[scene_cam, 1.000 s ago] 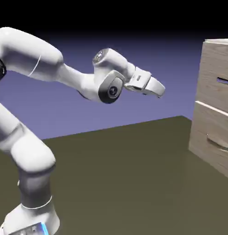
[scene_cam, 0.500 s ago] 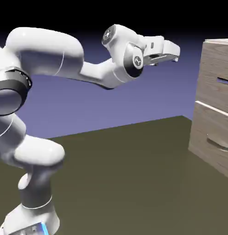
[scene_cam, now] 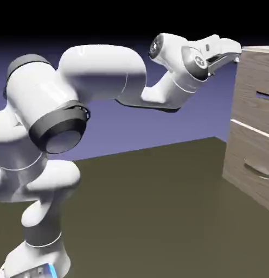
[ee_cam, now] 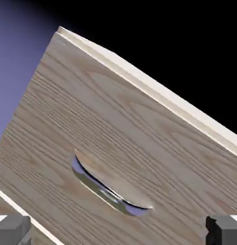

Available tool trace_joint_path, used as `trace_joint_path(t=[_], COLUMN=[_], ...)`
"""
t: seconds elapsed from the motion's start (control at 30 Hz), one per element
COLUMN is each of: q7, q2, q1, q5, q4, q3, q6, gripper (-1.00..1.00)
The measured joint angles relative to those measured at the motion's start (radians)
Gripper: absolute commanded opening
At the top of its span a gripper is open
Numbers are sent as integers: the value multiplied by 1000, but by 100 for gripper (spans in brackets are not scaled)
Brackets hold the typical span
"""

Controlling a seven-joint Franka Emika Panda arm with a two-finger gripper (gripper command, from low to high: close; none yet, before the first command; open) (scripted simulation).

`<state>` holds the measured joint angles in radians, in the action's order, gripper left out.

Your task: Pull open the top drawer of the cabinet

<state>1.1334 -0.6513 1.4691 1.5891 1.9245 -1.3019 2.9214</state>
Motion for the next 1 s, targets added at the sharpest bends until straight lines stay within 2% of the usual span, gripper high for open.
trace_joint_path(t=[1.0], q7=[281], q2=[-58], q1=[1043], q5=[1137], q4=[-634], q3=[-932], q6=[-83], gripper=[0])
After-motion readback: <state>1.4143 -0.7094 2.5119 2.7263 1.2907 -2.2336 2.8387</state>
